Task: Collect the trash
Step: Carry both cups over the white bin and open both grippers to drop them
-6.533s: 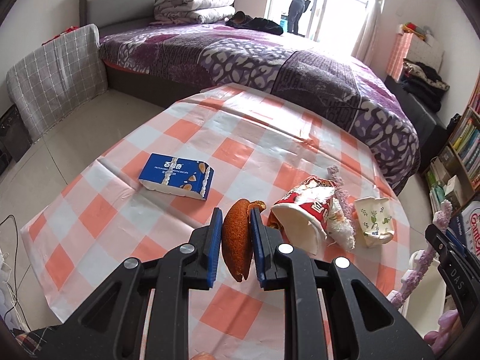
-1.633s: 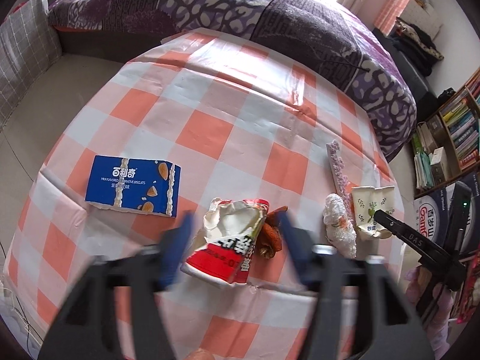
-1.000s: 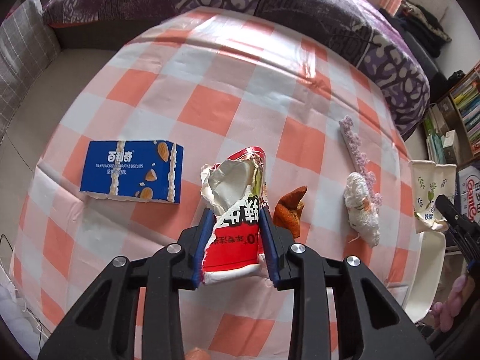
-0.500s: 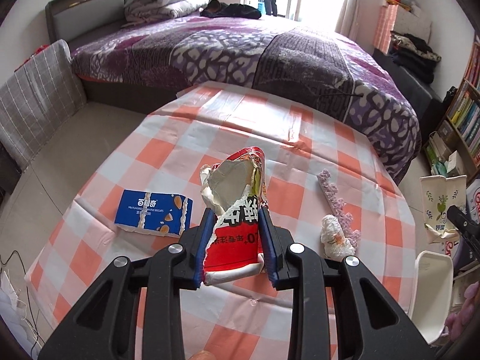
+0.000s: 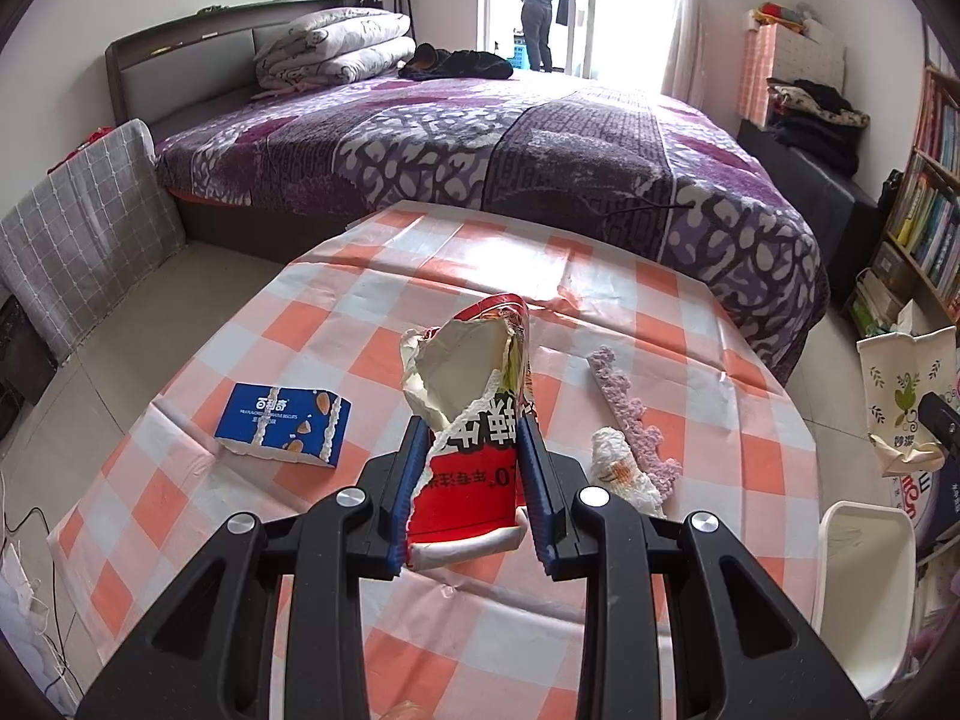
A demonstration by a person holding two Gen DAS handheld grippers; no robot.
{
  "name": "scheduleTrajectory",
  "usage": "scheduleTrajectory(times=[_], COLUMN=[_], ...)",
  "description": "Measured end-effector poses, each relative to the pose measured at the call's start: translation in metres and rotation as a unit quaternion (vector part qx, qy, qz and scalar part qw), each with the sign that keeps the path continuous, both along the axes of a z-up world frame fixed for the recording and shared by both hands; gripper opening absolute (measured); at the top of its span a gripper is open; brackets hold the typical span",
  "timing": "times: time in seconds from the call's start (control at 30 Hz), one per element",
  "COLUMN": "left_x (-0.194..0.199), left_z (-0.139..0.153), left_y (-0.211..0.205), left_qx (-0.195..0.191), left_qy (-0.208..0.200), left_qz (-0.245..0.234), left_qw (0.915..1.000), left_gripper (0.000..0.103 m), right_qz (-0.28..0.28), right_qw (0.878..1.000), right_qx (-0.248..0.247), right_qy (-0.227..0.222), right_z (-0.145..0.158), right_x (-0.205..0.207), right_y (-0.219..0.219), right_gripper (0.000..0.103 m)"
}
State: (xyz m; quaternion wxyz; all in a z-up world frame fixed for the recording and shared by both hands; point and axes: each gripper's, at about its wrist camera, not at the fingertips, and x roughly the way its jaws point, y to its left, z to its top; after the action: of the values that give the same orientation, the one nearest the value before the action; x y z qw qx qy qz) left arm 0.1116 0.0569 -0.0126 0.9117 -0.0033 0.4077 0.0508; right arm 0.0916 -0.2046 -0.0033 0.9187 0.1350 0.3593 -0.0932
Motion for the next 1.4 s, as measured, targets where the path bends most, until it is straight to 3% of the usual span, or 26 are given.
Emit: scheduleTrajectory(times=[0.7,1.4], left_x=[-0.030,-0.051], left_z=[-0.002,-0.004], left_y=[-0.073,-0.164], left_qx=[0.021,0.009], left_qy=[-0.006,0.017], left_qz=[-0.063,-0.138], left_qw=[0.9977,0.9903], left_gripper=[0.031,0.031], right_qz=[-0.077,-0.165], right_qw=[0.997,0.985], right_qx=[-0.011,0.000], right_qy=[0.003,0.059], right_z=[0.002,-0.014], right_x=[-0.038,-0.078], right_y=[-0.066,-0.134], right_gripper=[0.023,0.027])
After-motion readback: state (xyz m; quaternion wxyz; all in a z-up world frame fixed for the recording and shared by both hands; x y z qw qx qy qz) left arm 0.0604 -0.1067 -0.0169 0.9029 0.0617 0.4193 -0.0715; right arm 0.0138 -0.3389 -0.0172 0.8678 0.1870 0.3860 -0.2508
